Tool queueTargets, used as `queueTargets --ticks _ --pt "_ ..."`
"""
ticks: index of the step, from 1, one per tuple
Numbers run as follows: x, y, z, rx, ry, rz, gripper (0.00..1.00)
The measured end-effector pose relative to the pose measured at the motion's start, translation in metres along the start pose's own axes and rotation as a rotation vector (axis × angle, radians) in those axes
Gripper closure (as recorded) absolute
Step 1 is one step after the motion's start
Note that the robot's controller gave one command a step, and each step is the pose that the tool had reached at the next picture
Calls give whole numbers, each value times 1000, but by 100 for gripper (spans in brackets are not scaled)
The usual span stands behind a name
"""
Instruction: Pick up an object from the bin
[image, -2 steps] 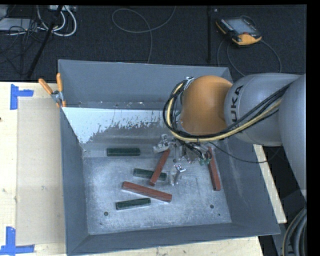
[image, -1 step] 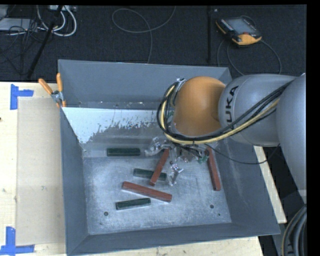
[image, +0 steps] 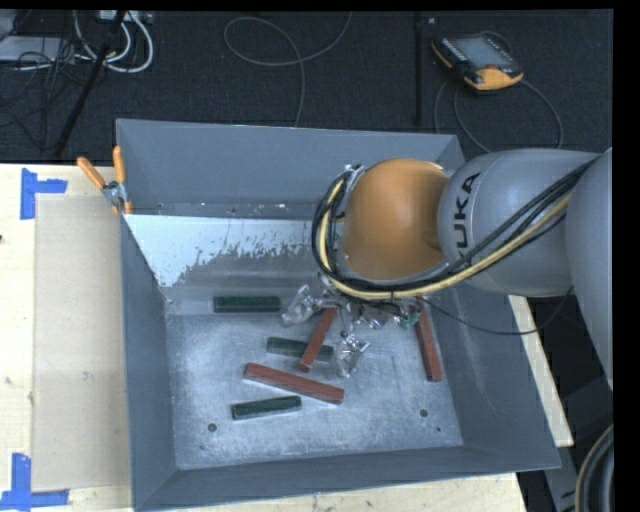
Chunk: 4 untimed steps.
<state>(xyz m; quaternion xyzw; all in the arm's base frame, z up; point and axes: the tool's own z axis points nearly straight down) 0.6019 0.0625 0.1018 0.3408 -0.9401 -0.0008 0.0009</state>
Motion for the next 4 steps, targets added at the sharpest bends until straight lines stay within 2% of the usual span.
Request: queueTargets --ticks 1,2,3,4 --pt "0 -26 30 -1 -2 -147 0" --pt "-20 -14 25 10 -10 -281 100" --pt "-20 -14 25 10 -10 -279 100" --pt "-20 -12 -75 0 0 -278 100"
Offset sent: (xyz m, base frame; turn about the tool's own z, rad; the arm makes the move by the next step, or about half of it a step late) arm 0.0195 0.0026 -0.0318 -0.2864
